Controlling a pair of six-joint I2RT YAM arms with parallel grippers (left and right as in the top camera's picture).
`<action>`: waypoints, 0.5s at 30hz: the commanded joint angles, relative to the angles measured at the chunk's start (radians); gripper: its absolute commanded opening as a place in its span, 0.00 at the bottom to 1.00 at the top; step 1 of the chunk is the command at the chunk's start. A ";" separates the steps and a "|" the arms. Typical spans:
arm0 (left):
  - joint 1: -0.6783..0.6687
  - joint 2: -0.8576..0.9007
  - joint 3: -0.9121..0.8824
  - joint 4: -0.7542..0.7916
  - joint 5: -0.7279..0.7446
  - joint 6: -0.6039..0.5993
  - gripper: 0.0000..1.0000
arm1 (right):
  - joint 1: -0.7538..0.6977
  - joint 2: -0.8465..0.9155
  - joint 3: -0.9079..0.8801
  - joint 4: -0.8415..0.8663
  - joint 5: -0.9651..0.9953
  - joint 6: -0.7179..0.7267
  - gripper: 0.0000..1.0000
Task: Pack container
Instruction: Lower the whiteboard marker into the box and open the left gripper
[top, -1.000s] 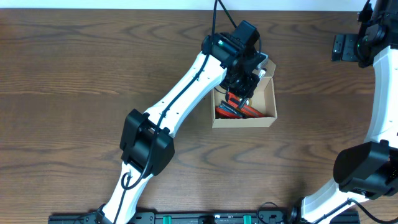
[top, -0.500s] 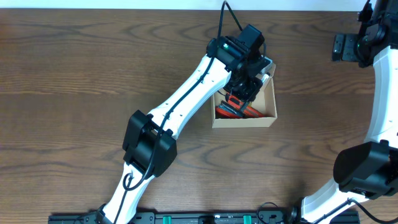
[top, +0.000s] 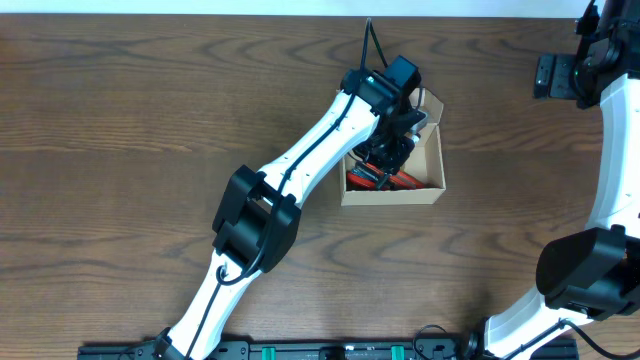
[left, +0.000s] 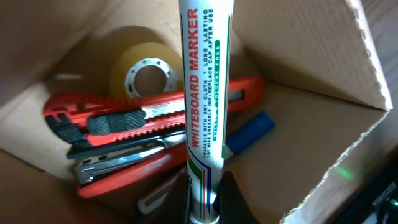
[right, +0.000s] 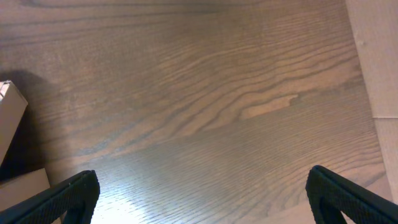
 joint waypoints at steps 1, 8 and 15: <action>0.015 0.021 0.022 -0.005 -0.029 0.015 0.06 | -0.005 -0.016 0.016 -0.001 0.001 0.012 0.99; 0.037 0.033 0.022 -0.011 -0.029 0.026 0.07 | -0.005 -0.016 0.016 -0.001 0.001 0.012 0.99; 0.040 0.033 0.022 -0.011 -0.029 0.026 0.08 | -0.005 -0.016 0.016 -0.001 0.001 0.012 0.99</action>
